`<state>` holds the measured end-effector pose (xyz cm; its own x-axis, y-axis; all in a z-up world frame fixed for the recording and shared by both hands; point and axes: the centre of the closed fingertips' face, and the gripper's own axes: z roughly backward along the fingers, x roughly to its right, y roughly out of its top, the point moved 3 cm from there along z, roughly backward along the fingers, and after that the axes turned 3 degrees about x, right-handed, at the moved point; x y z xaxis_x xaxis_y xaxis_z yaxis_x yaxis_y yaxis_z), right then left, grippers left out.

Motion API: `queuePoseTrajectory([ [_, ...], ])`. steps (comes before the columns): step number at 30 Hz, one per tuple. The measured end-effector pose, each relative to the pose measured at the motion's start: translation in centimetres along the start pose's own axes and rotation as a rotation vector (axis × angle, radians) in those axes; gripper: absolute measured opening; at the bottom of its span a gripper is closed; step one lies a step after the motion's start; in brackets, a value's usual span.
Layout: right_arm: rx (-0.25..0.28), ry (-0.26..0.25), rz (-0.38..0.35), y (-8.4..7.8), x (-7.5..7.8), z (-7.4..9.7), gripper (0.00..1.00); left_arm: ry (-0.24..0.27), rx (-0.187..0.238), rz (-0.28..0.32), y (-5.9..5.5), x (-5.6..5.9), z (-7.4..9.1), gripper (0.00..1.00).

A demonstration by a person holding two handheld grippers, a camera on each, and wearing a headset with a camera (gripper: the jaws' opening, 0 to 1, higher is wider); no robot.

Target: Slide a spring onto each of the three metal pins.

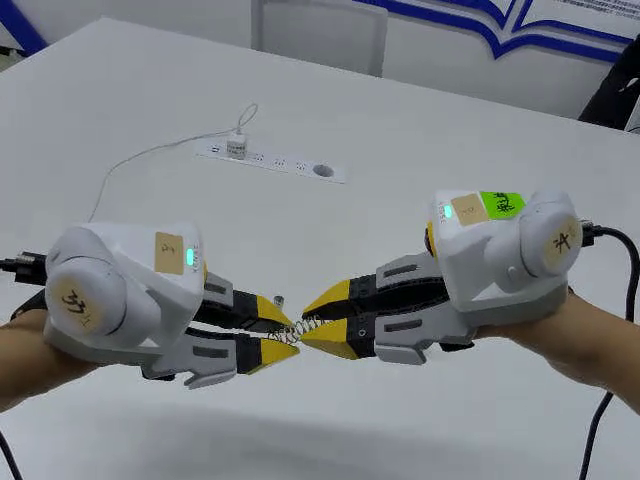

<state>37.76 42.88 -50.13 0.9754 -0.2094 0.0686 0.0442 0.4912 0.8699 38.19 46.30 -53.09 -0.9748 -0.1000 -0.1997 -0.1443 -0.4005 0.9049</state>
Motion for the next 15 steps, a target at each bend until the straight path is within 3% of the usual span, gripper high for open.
queuePoseTrajectory([
  [3, 0.04, -0.003, -0.009, 0.9, -0.2, -0.1, 0.1, 0.007, 0.007, 0.005, 0.3, 0.1, -0.1, 0.1],
  [9, 0.055, -0.007, -0.004, 1.4, -0.3, -0.6, 0.11, 0.019, 0.012, 0.016, 0.4, 0.2, -0.2, 0.1],
  [12, 0.06, -0.012, -0.001, 1.5, -0.3, -0.6, 0.11, 0.028, 0.02, 0.043, 0.4, 0.2, 0.0, 0.1],
  [15, 0.089, -0.035, 0.017, 2.1, -0.5, -0.4, 0.1, 0.035, 0.054, 0.084, 0.8, 0.0, 0.4, 0.1],
])
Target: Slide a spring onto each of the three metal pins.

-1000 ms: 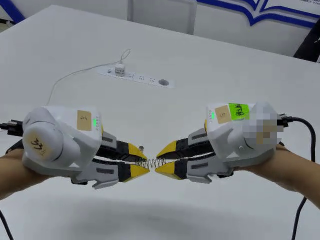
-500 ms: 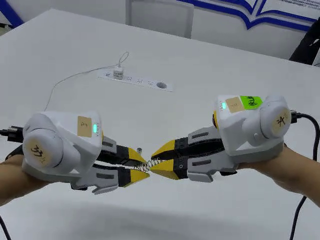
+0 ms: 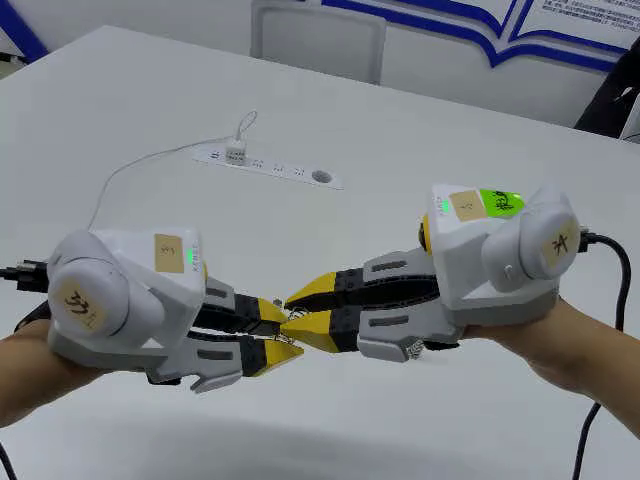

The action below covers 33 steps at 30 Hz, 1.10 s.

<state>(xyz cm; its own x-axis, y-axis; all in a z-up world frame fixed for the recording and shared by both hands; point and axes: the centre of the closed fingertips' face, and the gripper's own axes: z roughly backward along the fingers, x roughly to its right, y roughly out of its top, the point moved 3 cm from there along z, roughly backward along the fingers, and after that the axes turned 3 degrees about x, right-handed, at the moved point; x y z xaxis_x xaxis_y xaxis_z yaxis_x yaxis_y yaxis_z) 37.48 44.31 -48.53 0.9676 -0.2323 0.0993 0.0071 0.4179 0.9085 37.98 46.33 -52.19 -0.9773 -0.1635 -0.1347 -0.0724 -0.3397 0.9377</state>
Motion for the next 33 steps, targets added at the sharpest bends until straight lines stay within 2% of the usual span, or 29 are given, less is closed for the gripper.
queuePoseTrajectory([
  [3, 0.015, -0.009, -0.024, 0.2, 0.1, -0.2, 0.1, 0.001, 0.002, -0.006, 0.0, 0.1, 0.0, 0.1],
  [4, 0.008, -0.007, -0.036, 0.0, 0.1, -0.3, 0.1, -0.01, -0.007, 0.011, -0.2, 0.2, 0.0, 0.11],
  [5, 0.003, -0.003, -0.046, -0.1, 0.0, -0.5, 0.1, -0.017, -0.012, 0.051, -0.5, 0.4, -0.1, 0.11],
  [6, -0.001, -0.007, -0.05, -0.2, 0.0, -0.6, 0.1, -0.01, -0.013, 0.066, -0.6, 0.3, -0.1, 0.11],
  [8, -0.012, -0.018, -0.054, -0.5, 0.1, -0.8, 0.1, 0.009, -0.013, 0.049, -0.9, 0.0, 0.0, 0.11],
  [13, 0.011, -0.022, -0.079, -0.2, 0.3, -0.8, 0.1, 0.016, -0.004, 0.067, -1.2, 0.0, 0.3, 0.12],
  [15, 0.018, -0.023, -0.08, 0.0, 0.5, -0.9, 0.1, 0.027, -0.013, 0.072, -1.6, -0.2, 0.4, 0.15],
  [20, 0.014, -0.035, -0.076, 0.1, 1.4, -1.0, 0.1, 0.058, -0.034, 0.103, -2.5, -0.6, 0.6, 0.27],
  [22, 0.01, -0.043, -0.075, 0.0, 1.7, -1.0, 0.1, 0.063, -0.038, 0.108, -2.8, -0.7, 0.7, 0.28],
  [24, 0.007, -0.049, -0.078, -0.1, 2.2, -1.1, 0.1, 0.066, -0.034, 0.139, -3.0, -0.7, 0.8, 0.29],
  [33, -0.034, -0.081, -0.074, -0.9, 4.0, -1.1, 0.1, 0.099, -0.047, 0.165, -4.3, -1.4, 1.7, 0.39],
])
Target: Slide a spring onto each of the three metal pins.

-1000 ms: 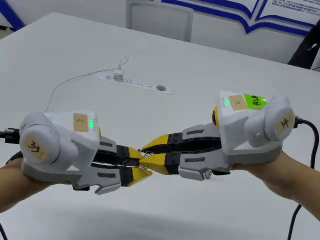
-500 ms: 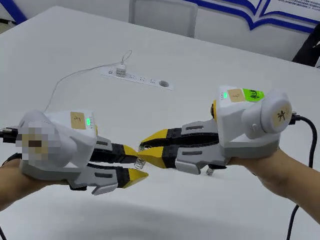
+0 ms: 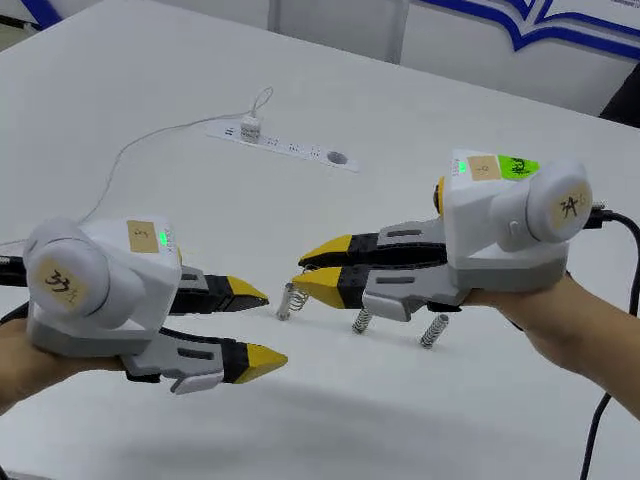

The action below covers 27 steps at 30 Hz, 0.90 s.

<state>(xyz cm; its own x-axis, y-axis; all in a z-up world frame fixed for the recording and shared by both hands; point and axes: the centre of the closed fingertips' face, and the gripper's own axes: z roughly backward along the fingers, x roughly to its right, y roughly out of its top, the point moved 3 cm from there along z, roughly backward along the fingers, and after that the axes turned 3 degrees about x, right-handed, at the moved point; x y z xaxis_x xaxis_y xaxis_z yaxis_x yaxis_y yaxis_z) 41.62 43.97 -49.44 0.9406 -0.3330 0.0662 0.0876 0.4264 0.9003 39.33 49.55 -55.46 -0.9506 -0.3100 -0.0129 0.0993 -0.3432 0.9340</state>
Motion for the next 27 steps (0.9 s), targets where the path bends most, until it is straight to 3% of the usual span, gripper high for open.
queuePoseTrajectory([
  [6, -0.036, -0.013, 0.023, -0.5, 1.1, -0.4, 0.1, 0.022, 0.008, 0.033, -0.5, -0.6, 0.6, 0.38],
  [15, -0.059, -0.088, 0.011, -1.0, 3.1, -1.2, 0.1, 0.03, -0.001, 0.058, -1.4, -0.9, 0.9, 0.38],
  [20, -0.051, -0.12, -0.056, -1.1, 4.1, -1.4, 0.1, 0.034, -0.003, 0.07, -1.7, -1.1, 0.8, 0.38],
  [27, -0.049, -0.167, -0.056, -1.2, 5.5, -1.6, 0.1, 0.037, -0.003, 0.075, -1.8, -1.3, 0.7, 0.37],
])
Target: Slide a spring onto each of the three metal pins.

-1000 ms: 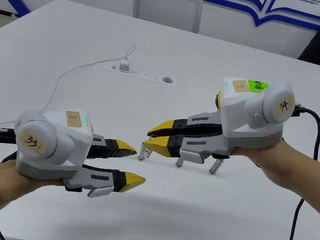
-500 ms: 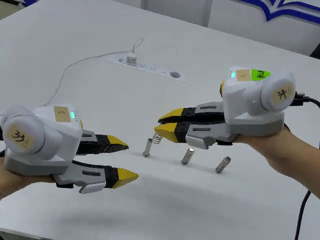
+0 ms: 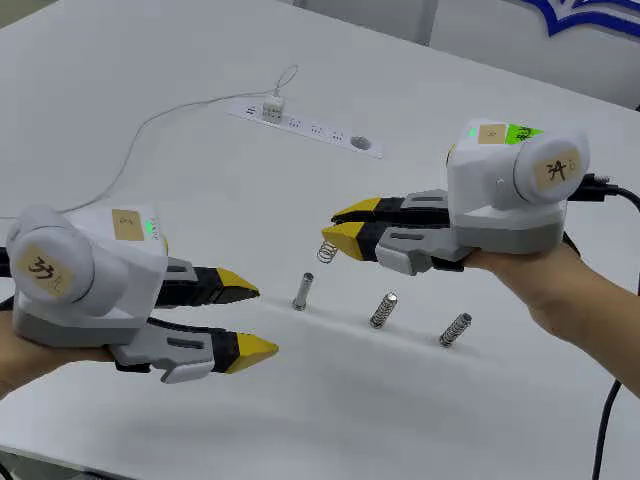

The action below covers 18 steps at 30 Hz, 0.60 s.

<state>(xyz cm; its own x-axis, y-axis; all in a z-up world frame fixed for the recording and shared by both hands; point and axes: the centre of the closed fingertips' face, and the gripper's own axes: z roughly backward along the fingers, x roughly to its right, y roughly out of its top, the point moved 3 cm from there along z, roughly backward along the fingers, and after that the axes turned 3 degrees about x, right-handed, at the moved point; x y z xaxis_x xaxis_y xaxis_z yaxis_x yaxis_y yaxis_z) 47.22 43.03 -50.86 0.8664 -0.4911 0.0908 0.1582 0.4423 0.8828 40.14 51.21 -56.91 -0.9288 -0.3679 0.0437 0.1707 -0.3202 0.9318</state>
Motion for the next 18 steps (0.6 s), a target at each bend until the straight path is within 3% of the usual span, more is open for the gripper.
queuePoseTrajectory([
  [7, -0.011, -0.006, -0.004, -0.7, 0.2, -0.8, 0.1, 0.002, -0.001, 0.01, -0.3, -0.1, 0.1, 0.39],
  [18, -0.04, -0.015, -0.021, -2.3, 0.6, -2.1, 0.1, 0.048, 0.007, 0.03, -0.6, -0.8, 0.8, 0.54],
])
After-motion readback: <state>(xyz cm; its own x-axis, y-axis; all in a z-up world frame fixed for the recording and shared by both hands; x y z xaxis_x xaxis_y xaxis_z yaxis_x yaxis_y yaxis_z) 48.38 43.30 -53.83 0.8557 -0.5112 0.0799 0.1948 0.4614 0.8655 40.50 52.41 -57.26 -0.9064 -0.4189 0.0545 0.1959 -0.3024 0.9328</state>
